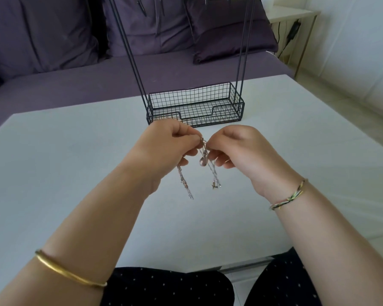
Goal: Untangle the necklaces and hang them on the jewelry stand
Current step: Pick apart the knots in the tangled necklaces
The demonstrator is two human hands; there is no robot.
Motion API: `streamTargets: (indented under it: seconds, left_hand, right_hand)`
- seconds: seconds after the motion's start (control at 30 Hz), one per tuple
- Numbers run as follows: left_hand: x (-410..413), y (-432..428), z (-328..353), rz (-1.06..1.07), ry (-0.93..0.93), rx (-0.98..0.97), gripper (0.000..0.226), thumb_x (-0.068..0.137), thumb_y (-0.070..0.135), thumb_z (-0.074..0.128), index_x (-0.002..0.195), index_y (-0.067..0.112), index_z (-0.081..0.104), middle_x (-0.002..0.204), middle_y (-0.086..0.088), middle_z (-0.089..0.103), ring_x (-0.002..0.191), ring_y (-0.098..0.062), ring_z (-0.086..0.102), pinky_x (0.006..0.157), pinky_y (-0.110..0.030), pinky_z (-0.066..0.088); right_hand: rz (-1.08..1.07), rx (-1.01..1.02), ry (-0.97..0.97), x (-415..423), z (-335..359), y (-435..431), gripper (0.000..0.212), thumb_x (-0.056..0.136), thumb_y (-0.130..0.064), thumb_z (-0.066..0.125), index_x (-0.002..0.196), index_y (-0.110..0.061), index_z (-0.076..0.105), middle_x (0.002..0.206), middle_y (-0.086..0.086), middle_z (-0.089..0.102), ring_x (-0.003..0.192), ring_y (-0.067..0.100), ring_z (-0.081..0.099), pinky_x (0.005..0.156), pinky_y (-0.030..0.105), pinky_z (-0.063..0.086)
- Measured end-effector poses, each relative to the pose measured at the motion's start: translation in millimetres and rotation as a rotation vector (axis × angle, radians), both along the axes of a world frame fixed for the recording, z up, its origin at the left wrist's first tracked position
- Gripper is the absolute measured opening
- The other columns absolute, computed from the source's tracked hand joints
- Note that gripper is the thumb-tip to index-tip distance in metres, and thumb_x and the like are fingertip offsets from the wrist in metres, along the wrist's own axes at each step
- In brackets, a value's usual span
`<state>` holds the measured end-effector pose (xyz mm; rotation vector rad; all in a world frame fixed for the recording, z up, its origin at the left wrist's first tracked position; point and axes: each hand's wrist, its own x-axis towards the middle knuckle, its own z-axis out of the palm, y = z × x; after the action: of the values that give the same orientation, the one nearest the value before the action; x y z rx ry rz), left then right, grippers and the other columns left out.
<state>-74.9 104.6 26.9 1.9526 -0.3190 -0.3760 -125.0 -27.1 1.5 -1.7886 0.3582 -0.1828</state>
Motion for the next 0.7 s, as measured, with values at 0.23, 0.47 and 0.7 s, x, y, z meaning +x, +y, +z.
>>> streamTargets:
  seconds: [0.23,0.47,0.7]
  left_hand:
    - [1.2,-2.9,-4.4,-0.028,-0.008,0.060,0.017,0.090,0.008,0.060,0.077,0.016,0.068,0.072,0.007,0.070,0.057,0.003,0.060,0.052,-0.011,0.047]
    - [1.0,-2.6,-5.5,-0.002,-0.059,0.079,0.012,0.087,0.006,0.063,0.089,0.015,0.055,0.077,-0.001,0.071,0.065,-0.007,0.063,0.057,-0.019,0.047]
    - [-0.4,-4.6,-6.4,-0.058,-0.232,0.245,0.017,0.081,0.008,0.065,0.087,0.020,0.054,0.075,0.001,0.065,0.066,-0.013,0.057,0.055,-0.024,0.041]
  right_hand:
    - [-0.023,-0.225,-0.247,-0.8,-0.3,-4.4,0.016,0.080,-0.007,0.067,0.077,-0.022,0.071,0.074,-0.011,0.068,0.070,0.002,0.062,0.068,0.018,0.049]
    - [0.050,-0.396,-0.251,-0.3,-1.7,-1.7,0.018,0.078,-0.004,0.067,0.076,-0.022,0.070,0.068,-0.014,0.067,0.068,0.003,0.063,0.066,0.019,0.050]
    - [0.116,-0.702,-0.264,-1.5,-3.0,1.6,0.004,0.076,-0.009,0.062,0.075,-0.012,0.064,0.068,-0.005,0.063,0.069,0.014,0.057,0.066,0.037,0.048]
